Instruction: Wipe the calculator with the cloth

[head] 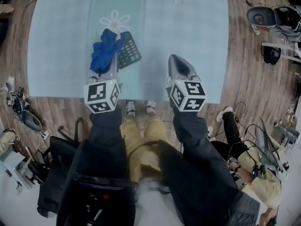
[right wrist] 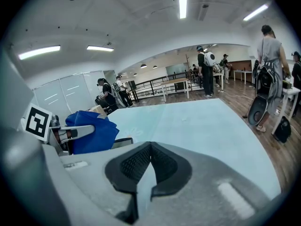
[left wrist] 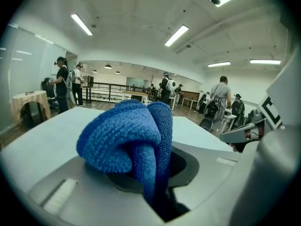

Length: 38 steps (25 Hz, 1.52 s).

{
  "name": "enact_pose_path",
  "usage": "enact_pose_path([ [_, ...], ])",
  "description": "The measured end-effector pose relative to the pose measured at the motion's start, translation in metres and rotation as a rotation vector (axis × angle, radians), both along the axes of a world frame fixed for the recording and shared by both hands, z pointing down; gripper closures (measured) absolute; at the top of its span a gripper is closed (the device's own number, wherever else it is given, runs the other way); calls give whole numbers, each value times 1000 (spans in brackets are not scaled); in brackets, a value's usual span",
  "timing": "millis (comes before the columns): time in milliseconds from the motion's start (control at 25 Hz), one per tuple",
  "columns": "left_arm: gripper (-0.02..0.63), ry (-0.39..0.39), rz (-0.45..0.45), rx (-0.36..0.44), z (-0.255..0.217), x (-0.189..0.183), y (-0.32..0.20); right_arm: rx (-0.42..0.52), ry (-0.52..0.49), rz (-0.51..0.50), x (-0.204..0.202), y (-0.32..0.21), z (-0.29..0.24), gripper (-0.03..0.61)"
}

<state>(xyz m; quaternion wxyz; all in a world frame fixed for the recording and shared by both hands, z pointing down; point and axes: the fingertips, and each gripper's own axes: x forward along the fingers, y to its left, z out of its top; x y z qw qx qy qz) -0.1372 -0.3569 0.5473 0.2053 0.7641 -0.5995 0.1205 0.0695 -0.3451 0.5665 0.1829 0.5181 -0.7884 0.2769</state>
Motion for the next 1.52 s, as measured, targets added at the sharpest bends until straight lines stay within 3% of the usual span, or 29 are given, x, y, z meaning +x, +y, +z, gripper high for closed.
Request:
enact_pose_path([
  [200,545,-158,-36,-26,26,-26,-8,-13,-1,1,1,3,9,578],
  [360,545,-193,19,-89,62,-9,-7,-21,2,4,3,8,15,578],
  [680,545,-129,106,-182,101,35,6,-37,2,19,10,18,19,578],
  [1040,545,-41,203,-223,110,80,20,-40,1,28,15,31,17,578],
  [1320,545,65,260,-191,81,103,38,-9,-3,26,14,40,1,578],
  [1520,545,168,234,-142,36,95,52,29,-27,15,6,48,-26,577],
])
